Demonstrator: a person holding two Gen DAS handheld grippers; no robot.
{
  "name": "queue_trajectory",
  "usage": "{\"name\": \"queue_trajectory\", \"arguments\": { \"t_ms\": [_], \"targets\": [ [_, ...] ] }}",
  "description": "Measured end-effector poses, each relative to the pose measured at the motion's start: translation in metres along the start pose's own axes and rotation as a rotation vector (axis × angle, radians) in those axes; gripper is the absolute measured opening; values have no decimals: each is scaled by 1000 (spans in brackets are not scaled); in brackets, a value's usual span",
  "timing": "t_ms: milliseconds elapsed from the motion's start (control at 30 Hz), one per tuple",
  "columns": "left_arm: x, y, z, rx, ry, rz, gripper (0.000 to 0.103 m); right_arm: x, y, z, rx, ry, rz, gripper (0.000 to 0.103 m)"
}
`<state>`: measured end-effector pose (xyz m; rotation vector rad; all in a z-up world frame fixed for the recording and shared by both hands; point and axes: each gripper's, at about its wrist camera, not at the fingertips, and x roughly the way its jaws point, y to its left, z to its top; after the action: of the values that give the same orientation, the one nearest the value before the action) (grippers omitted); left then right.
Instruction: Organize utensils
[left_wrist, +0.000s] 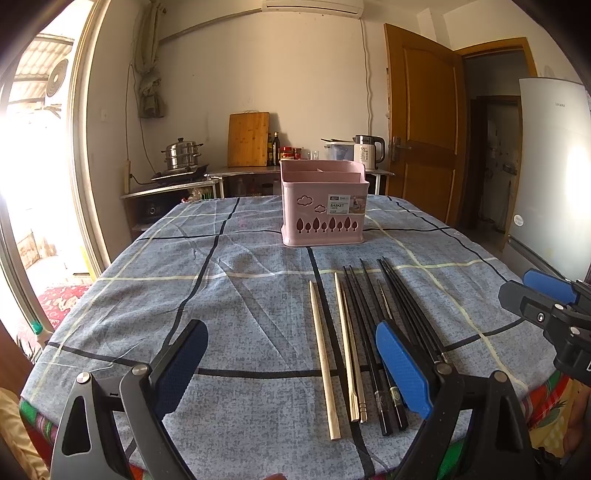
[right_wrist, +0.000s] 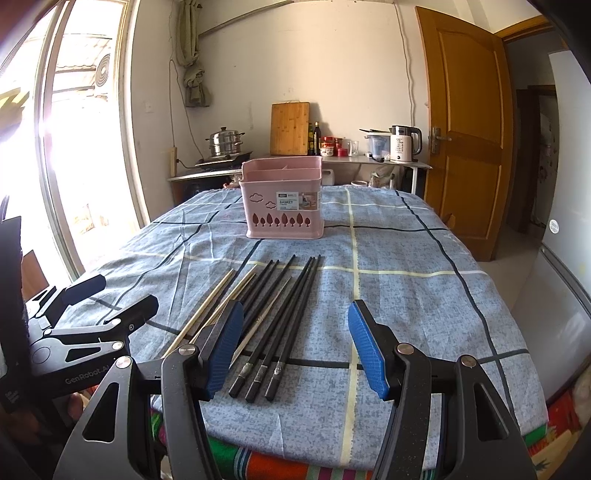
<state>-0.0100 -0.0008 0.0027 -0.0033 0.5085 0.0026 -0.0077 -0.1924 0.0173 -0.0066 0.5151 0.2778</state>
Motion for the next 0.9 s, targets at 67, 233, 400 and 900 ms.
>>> {"name": "queue_trajectory", "arguments": {
  "t_ms": [67,233,400,900],
  "targets": [
    [0,0,0,1,0,1,93,-1,0,0,0,0,0,60],
    [1,1,1,-4,0,1,93,0,1,1,-2,1,0,60],
    [1,1,1,-6,2,-2,93,0,1,0,-2,1,0,60],
    [0,2,2,-7,4,-7,93,0,2,1,-5,4,-1,60]
  ]
}}
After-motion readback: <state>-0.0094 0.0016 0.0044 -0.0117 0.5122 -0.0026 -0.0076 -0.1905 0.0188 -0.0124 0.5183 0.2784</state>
